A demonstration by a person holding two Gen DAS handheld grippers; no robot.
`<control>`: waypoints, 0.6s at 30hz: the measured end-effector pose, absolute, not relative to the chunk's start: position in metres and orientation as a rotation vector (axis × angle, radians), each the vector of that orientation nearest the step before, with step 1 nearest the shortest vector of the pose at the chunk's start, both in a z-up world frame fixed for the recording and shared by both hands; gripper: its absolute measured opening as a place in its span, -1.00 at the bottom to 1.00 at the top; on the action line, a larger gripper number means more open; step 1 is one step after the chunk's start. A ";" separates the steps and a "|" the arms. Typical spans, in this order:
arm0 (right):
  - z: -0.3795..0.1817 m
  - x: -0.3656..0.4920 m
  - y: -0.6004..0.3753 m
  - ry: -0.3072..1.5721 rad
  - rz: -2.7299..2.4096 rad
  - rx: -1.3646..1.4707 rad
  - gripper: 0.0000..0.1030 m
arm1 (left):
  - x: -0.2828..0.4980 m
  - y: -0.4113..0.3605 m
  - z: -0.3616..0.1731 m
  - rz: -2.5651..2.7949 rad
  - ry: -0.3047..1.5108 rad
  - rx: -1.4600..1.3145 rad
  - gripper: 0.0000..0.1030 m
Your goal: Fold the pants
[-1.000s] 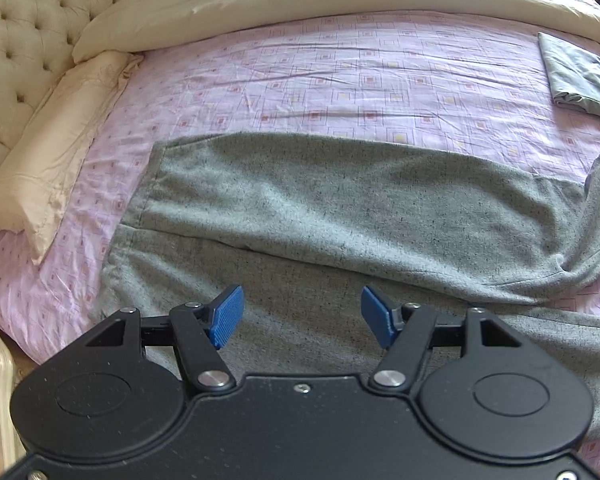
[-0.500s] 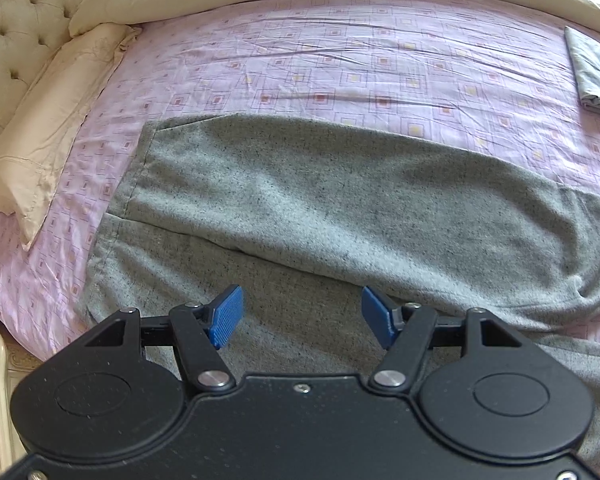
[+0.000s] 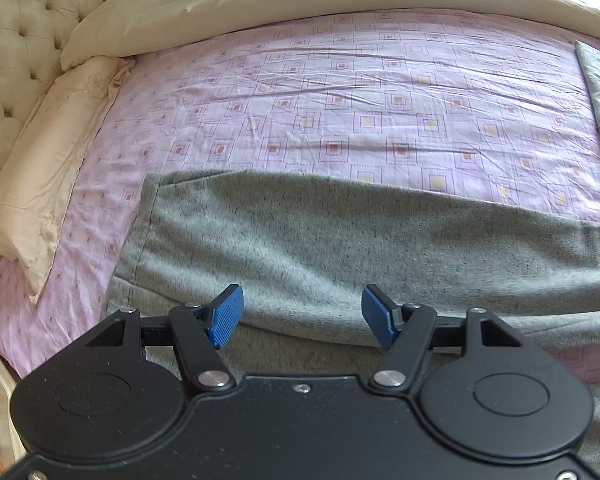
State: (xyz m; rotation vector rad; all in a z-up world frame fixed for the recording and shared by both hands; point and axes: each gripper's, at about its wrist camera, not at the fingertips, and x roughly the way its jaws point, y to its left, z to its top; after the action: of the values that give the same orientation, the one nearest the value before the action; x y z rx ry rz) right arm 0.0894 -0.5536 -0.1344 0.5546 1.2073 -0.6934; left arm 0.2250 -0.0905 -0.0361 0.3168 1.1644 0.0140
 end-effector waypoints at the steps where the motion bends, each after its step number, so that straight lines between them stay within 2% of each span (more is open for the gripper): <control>1: -0.135 0.083 -0.559 1.213 -0.701 0.574 -0.81 | 0.228 -0.091 -0.037 0.011 1.164 0.318 0.34; 5: -0.146 0.071 -0.564 1.262 -0.720 0.628 -0.79 | 0.240 -0.093 -0.045 0.001 1.164 0.334 0.34; 7: -0.142 0.071 -0.567 1.273 -0.747 0.634 -0.62 | 0.245 -0.093 -0.050 -0.002 1.176 0.335 0.34; 11: -0.107 0.079 -0.579 1.142 -0.815 0.678 -0.56 | 0.256 -0.093 -0.061 -0.006 1.197 0.343 0.34; 13: -0.094 0.093 -0.588 1.093 -0.803 0.715 -0.40 | 0.262 -0.094 -0.066 -0.009 1.206 0.349 0.34; 18: -0.100 0.136 -0.610 1.064 -0.810 0.878 -0.39 | 0.279 -0.093 -0.077 0.001 1.230 0.350 0.34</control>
State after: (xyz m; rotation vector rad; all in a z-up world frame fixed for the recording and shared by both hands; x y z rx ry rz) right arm 0.1363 -0.6099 -0.0998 0.8778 1.0636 -0.8097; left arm 0.2792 -0.0926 -0.0767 0.3503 1.2304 0.0005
